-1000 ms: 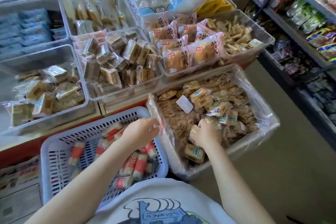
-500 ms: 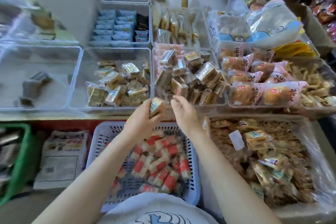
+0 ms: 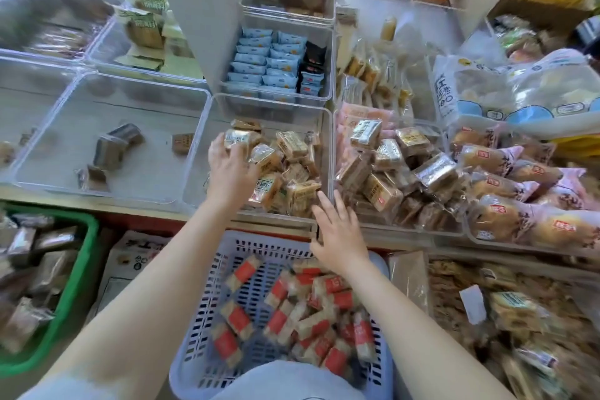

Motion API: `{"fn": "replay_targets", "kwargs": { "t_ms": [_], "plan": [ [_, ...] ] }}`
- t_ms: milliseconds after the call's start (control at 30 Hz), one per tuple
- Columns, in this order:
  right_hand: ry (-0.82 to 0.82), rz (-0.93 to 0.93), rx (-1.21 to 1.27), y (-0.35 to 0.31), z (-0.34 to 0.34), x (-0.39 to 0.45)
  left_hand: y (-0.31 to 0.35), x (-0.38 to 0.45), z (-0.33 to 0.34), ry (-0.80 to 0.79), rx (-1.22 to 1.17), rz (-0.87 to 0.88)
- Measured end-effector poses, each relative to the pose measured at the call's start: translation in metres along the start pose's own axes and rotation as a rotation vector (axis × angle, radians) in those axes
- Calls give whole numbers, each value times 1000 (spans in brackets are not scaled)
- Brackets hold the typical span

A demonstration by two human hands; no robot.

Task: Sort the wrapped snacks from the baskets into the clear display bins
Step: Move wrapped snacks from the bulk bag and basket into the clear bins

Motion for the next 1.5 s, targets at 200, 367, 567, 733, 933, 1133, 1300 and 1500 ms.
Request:
{"fn": "replay_targets", "kwargs": {
  "t_ms": [200,367,567,733,933,1133,1300,1500],
  "plan": [
    [-26,14,14,-1,1,0,-13,-3,16,-151,265,-16],
    [-57,-16,-46,-5,-13,-7,37,-62,12,-55,71,225],
    [284,155,260,26,-13,-95,78,-127,62,-214,121,333],
    [280,570,396,120,31,-199,119,-179,131,-570,295,425],
    [-56,811,439,187,84,-287,174,-246,188,-807,370,523],
    [-395,770,408,199,116,-324,191,-279,212,-885,414,547],
    [-101,786,667,208,94,-330,203,-288,214,-910,370,551],
    [388,482,693,189,11,-304,209,-285,201,-986,-441,-72]
  ]
}}
Point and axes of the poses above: each hand's wrist, its own x-axis towards the middle knuckle, its own z-axis out of the palm, y = z × x, the point moved 4 cm from there along x, towards the middle knuckle, and after that the axes turned 1 degree about x, right-handed, at the moved point
